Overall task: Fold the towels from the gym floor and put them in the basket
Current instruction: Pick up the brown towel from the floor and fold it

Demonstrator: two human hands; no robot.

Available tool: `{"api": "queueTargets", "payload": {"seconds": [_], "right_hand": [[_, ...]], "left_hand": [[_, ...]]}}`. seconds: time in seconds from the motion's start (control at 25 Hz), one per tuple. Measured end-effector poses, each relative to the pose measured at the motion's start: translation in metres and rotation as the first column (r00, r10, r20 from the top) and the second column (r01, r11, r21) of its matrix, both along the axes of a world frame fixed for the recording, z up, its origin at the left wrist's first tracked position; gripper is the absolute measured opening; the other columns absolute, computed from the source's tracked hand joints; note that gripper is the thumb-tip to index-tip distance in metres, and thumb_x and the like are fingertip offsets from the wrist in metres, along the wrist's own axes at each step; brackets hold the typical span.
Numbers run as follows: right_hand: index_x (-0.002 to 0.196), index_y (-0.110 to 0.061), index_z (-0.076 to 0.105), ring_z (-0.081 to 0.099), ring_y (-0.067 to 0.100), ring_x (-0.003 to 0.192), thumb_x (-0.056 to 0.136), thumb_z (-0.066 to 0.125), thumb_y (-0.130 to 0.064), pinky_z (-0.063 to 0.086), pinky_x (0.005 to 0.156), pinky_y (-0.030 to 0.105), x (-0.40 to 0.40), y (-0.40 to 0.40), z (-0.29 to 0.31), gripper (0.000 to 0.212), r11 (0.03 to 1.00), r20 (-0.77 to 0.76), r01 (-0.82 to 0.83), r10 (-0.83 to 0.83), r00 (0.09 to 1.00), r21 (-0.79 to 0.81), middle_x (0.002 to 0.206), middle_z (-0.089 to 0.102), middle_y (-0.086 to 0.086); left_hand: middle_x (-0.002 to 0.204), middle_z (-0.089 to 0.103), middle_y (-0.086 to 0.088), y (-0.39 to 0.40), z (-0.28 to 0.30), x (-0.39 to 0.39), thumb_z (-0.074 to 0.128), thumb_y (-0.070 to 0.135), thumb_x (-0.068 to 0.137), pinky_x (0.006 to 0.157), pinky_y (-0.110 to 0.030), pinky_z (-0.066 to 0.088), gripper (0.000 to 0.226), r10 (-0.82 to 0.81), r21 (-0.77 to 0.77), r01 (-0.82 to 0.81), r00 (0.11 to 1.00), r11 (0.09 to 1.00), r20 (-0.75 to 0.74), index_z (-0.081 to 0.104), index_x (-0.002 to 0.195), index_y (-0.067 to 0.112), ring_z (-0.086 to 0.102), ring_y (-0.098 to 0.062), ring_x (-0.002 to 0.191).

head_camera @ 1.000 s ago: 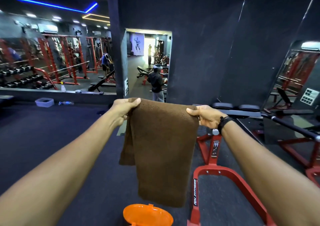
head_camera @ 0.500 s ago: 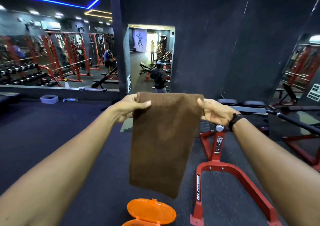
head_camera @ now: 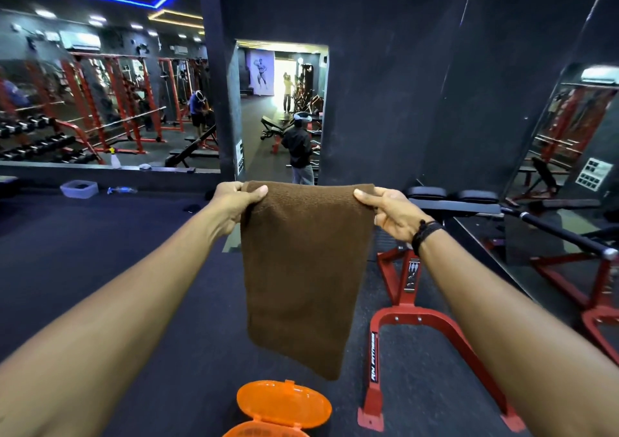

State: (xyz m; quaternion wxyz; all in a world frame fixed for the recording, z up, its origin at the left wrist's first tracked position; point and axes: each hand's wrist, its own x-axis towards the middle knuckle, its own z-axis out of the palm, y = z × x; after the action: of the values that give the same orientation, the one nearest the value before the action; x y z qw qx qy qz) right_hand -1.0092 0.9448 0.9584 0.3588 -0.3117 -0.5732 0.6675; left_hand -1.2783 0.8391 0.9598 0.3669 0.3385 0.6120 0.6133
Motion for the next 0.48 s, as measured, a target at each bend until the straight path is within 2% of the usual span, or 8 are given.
{"api": "queueTargets", "payload": {"seconds": [0.12,0.24,0.32,0.36,0.44,0.48], "right_hand": [[0.120,-0.004,0.058,0.069,0.019,0.092,0.084,0.063,0.005,0.059,0.072,0.028,0.003,-0.005,-0.001,0.037,0.999,0.031,-0.034,0.034,0.999,0.012,0.107,0.069,0.011],[0.113,-0.001,0.058,0.069,0.017,0.085,0.080,0.068,0.006,0.060,0.068,0.026,-0.002,-0.006,-0.001,0.035,0.993,0.035,0.121,-0.121,0.992,-0.003,0.106,0.066,0.014],[0.115,0.000,0.055,0.068,0.018,0.081,0.077,0.072,0.004,0.059,0.063,0.025,-0.006,-0.006,0.000,0.042,0.972,-0.008,0.235,-0.235,0.972,-0.009,0.101,0.065,0.014],[0.119,-0.003,0.051,0.067,0.019,0.083,0.076,0.073,0.005,0.059,0.065,0.026,-0.006,-0.005,0.001,0.048,0.966,-0.039,0.260,-0.260,0.965,-0.011,0.100,0.064,0.013],[0.124,-0.007,0.047,0.066,0.023,0.089,0.074,0.072,0.010,0.058,0.077,0.030,-0.004,-0.006,0.003,0.058,0.979,-0.063,0.202,-0.200,0.978,0.030,0.100,0.066,0.014],[0.124,-0.008,0.049,0.066,0.024,0.093,0.072,0.072,0.012,0.057,0.083,0.033,-0.003,-0.006,0.004,0.060,0.983,-0.029,0.161,-0.159,0.987,0.088,0.103,0.067,0.016]], "left_hand": [[0.096,0.067,-0.007,-0.006,-0.001,-0.005,0.067,0.001,0.084,0.078,-0.034,0.053,0.023,-0.118,-0.005,0.118,0.993,0.993,-0.004,0.056,0.100,0.013,0.064,-0.020,0.091],[0.096,0.068,-0.007,-0.006,-0.002,-0.005,0.064,-0.001,0.086,0.092,-0.047,0.047,0.024,-0.065,-0.026,0.062,0.993,0.998,-0.101,0.053,0.098,0.017,0.062,-0.025,0.101],[0.100,0.067,-0.009,-0.005,0.001,-0.005,0.069,0.000,0.083,0.088,-0.046,0.048,0.032,0.026,-0.001,-0.026,0.995,1.000,-0.095,0.049,0.100,0.017,0.060,-0.025,0.102],[0.101,0.067,-0.009,-0.005,0.004,-0.005,0.071,-0.001,0.080,0.083,-0.042,0.049,0.039,0.018,0.007,-0.018,0.997,1.000,-0.079,0.047,0.105,0.017,0.060,-0.024,0.100],[0.099,0.067,-0.010,-0.009,0.009,-0.007,0.076,-0.007,0.072,0.078,-0.033,0.051,0.053,-0.092,0.022,0.094,0.992,0.995,-0.089,0.048,0.112,0.015,0.062,-0.021,0.095],[0.098,0.066,-0.011,-0.010,0.009,-0.009,0.078,-0.009,0.067,0.079,-0.032,0.053,0.056,-0.135,0.015,0.139,0.980,0.990,-0.145,0.052,0.112,0.013,0.063,-0.021,0.093]]}}
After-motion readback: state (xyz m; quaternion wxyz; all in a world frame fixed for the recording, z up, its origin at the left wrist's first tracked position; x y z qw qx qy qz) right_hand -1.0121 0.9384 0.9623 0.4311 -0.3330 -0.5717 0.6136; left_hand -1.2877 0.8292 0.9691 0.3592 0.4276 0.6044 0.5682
